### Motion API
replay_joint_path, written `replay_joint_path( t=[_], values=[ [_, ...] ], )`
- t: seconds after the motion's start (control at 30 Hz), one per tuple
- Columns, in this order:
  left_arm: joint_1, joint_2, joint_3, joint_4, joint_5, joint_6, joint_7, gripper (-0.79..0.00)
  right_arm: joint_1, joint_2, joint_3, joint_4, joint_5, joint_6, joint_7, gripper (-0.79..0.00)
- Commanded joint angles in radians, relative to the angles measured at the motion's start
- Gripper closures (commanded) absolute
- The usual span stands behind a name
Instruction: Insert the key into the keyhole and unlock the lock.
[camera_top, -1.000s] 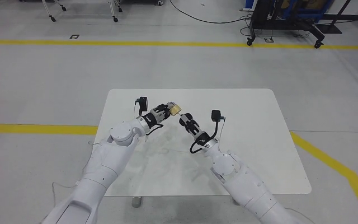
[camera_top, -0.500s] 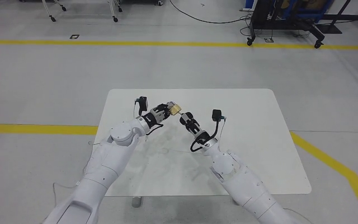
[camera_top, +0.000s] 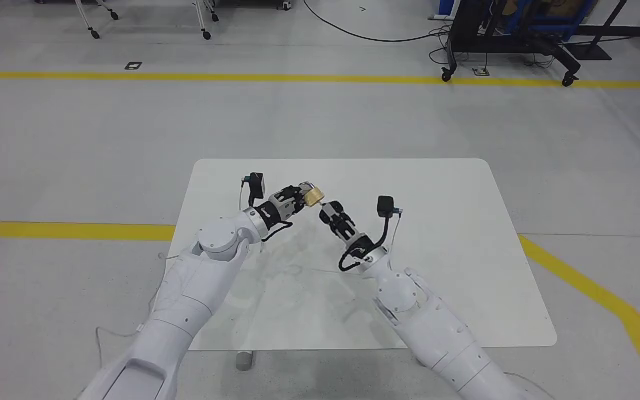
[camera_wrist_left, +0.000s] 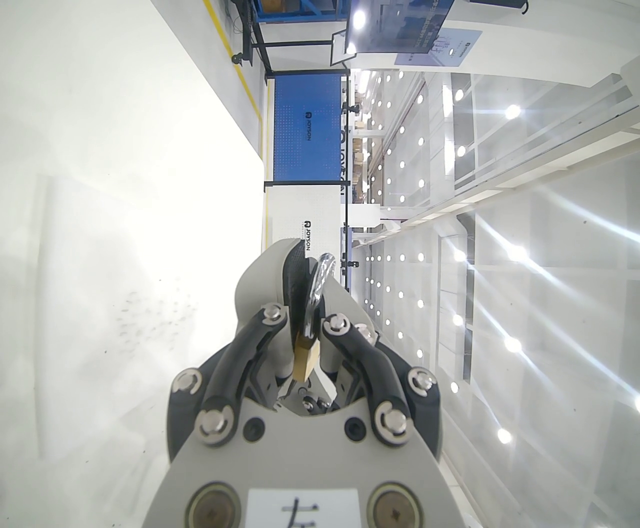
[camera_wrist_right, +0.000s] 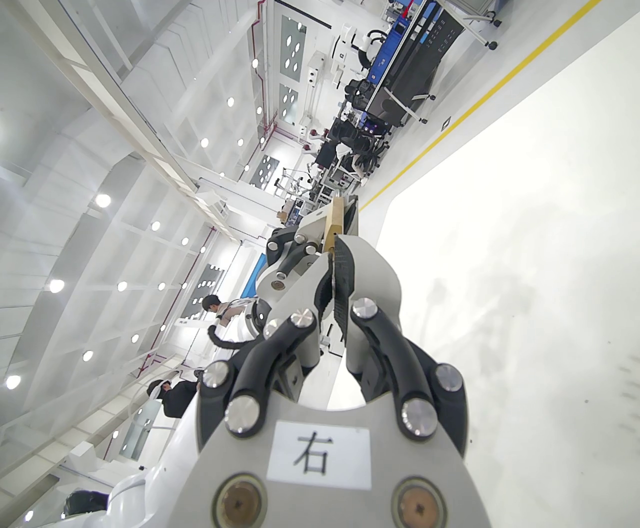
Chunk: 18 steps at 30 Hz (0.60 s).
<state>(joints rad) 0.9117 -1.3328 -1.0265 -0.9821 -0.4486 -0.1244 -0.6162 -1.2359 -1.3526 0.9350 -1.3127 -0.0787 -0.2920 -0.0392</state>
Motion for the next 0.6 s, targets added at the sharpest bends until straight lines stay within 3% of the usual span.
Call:
replay_joint_path(
  t=[0.0,0.5,0.53,0.57],
  values=[
    [0.000,-0.001,-0.001,0.000,0.001,0.002,-0.003,0.000,0.000,-0.002,-0.001,0.000,-0.004,0.002,0.003,0.000],
    [-0.001,-0.006,-0.009,0.006,0.010,-0.003,-0.022,0.000,0.020,-0.020,0.016,0.013,0.001,0.016,0.008,0.000],
    [-0.001,-0.007,-0.009,0.006,0.012,-0.004,-0.023,0.000,0.020,-0.021,0.017,0.013,0.001,0.016,0.007,-0.145],
    [-0.001,-0.007,-0.009,0.007,0.013,-0.003,-0.025,0.000,0.020,-0.022,0.019,0.013,0.001,0.016,0.007,-0.650]
  ],
)
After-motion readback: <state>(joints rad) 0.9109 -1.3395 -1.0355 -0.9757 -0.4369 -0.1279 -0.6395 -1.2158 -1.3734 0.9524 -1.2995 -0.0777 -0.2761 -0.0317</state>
